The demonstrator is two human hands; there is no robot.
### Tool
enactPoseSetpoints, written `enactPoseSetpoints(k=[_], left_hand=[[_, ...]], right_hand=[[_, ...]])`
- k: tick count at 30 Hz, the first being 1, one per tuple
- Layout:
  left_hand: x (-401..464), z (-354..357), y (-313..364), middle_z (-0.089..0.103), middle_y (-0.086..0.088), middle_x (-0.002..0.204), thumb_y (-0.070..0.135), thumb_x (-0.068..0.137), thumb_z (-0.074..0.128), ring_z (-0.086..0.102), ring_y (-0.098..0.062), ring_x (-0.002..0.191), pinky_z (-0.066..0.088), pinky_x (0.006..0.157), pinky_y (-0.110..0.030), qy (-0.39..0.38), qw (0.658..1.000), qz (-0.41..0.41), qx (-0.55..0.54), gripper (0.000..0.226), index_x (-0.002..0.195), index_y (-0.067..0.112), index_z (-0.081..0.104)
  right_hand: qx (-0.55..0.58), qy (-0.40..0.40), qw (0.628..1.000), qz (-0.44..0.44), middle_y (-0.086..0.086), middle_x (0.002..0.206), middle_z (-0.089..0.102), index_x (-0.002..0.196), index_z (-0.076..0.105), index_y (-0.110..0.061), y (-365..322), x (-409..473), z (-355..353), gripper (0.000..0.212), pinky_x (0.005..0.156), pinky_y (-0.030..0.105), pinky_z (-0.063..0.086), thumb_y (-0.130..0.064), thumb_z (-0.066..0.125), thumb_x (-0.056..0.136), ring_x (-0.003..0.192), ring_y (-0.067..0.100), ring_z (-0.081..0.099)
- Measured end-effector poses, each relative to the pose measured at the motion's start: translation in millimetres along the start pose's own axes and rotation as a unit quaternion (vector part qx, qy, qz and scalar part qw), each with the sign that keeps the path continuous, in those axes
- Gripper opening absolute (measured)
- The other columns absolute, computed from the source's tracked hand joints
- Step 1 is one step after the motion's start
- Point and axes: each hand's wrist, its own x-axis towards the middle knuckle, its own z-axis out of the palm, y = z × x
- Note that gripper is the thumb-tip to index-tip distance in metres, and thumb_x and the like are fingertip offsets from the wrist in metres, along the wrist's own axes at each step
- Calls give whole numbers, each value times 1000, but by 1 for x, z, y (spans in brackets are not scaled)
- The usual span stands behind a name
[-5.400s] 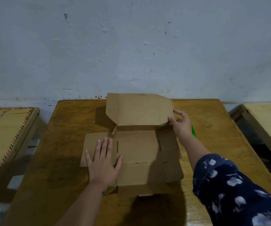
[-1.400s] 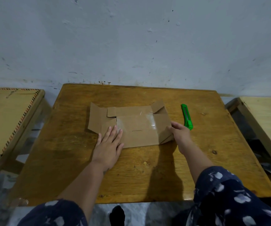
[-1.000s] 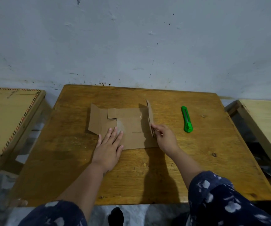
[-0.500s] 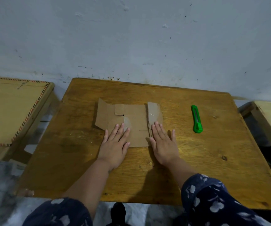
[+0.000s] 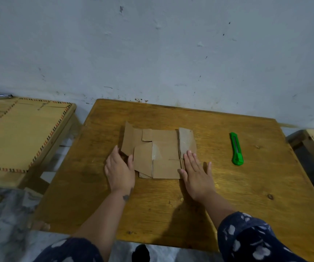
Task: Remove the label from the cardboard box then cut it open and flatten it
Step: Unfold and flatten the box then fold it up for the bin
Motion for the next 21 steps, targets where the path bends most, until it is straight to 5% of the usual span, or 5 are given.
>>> enactPoseSetpoints(k=[4,6,8,11,21], left_hand=[[11,6,-6,51,-6,141,30,103,32,33,-18,139,14,114,-37,-33,998,35,43,41,115,10,65],[10,7,-5,61,-8,129,26,102,35,46,-19,130,21,113,-37,-20,999,47,18,37,106,11,69],[6,4,2,71,-13,99,24,102,38,64,-23,94,47,88,-35,-10,998,49,-31,33,87,14,67],[-1,-3,19,53,6,61,23,101,41,48,-1,53,34,49,-12,-13,991,42,-125,31,71,21,49],[-13,9,60,46,13,53,21,98,48,47,1,45,34,44,-12,7,976,113,-188,37,62,28,46]], right_hand=[[5,0,1000,-3,-10,153,-24,148,-13,-25,1,1,1,58,112,48,-17,-45,12,100,140,9,-25],[5,0,1000,-1,-10,153,-24,148,-14,-26,1,2,2,58,112,48,-18,-46,11,100,141,9,-25],[5,2,1000,1,-11,153,-23,148,-14,-26,1,1,2,58,112,48,-18,-46,12,100,141,8,-24],[8,2,1000,2,-11,153,-23,148,-13,-27,1,1,3,58,112,48,-18,-48,10,99,141,9,-24],[5,4,1000,-1,-11,152,-24,148,-12,-26,0,0,-1,59,110,46,-19,-46,14,100,141,9,-24]])
